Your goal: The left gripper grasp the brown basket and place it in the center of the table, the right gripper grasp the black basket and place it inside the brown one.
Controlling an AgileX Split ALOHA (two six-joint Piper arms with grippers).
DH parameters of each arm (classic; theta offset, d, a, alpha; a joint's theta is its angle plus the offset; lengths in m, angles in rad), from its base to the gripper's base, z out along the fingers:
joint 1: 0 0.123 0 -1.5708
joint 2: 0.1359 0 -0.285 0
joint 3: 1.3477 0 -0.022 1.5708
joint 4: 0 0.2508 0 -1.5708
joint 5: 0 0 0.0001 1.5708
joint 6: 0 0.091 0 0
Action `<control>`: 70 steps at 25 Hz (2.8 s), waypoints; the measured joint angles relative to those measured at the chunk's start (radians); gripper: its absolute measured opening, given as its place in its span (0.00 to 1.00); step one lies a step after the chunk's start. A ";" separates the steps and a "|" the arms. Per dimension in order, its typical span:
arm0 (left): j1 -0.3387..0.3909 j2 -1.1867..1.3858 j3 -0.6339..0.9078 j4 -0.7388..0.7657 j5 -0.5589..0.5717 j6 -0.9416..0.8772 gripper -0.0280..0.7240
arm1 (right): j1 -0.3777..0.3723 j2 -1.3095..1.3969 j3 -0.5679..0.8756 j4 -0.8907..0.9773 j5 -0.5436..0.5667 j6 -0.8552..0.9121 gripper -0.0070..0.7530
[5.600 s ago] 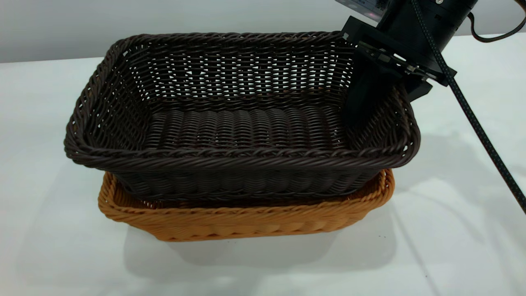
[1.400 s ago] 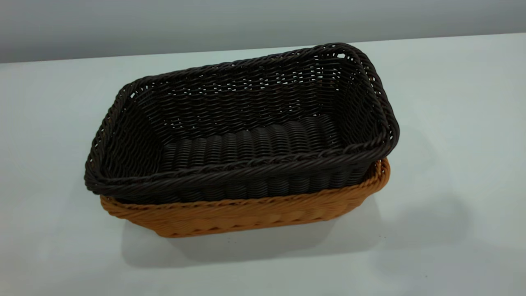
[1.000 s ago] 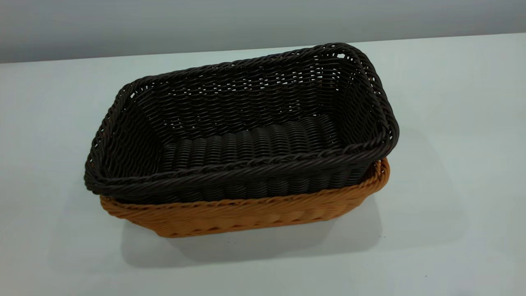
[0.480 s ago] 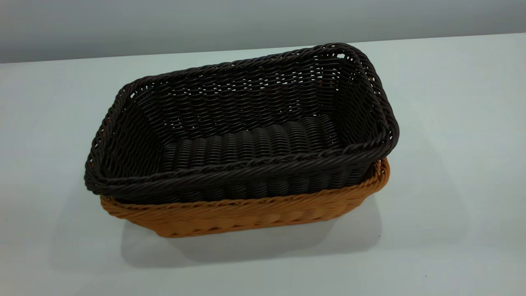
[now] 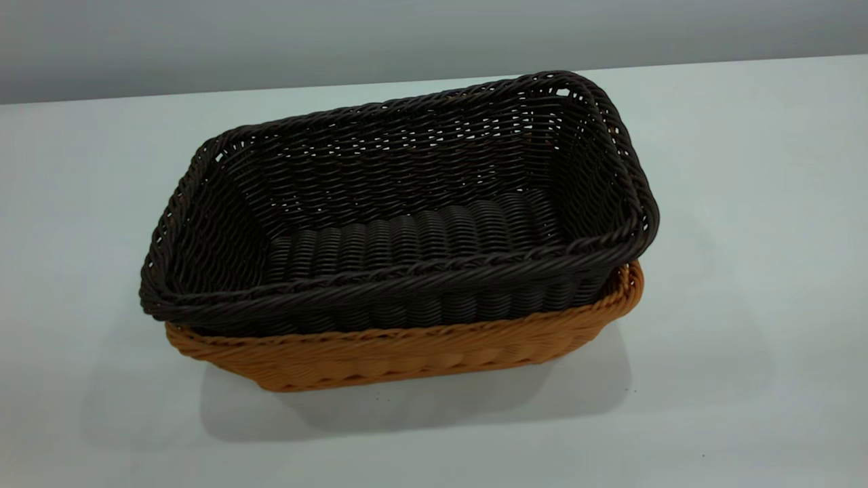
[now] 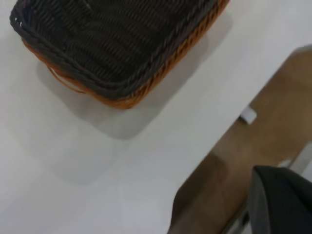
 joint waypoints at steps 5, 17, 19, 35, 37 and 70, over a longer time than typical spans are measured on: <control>0.001 -0.101 0.081 -0.042 -0.021 -0.001 0.04 | 0.000 0.000 0.000 0.004 0.001 0.000 0.02; 0.001 -0.187 0.138 -0.044 -0.079 0.000 0.04 | 0.000 0.001 0.000 0.007 0.002 -0.001 0.02; 0.001 -0.187 0.137 -0.044 -0.079 0.001 0.04 | 0.000 0.001 0.000 0.007 0.002 -0.001 0.02; 0.189 -0.184 0.137 -0.046 -0.078 0.011 0.04 | -0.215 0.002 0.000 0.012 0.003 -0.001 0.02; 0.295 -0.184 0.137 -0.046 -0.078 0.010 0.04 | -0.299 0.002 0.000 0.011 0.003 -0.001 0.02; 0.819 -0.248 0.130 -0.047 -0.069 0.009 0.04 | -0.529 -0.024 -0.002 0.015 0.007 -0.001 0.02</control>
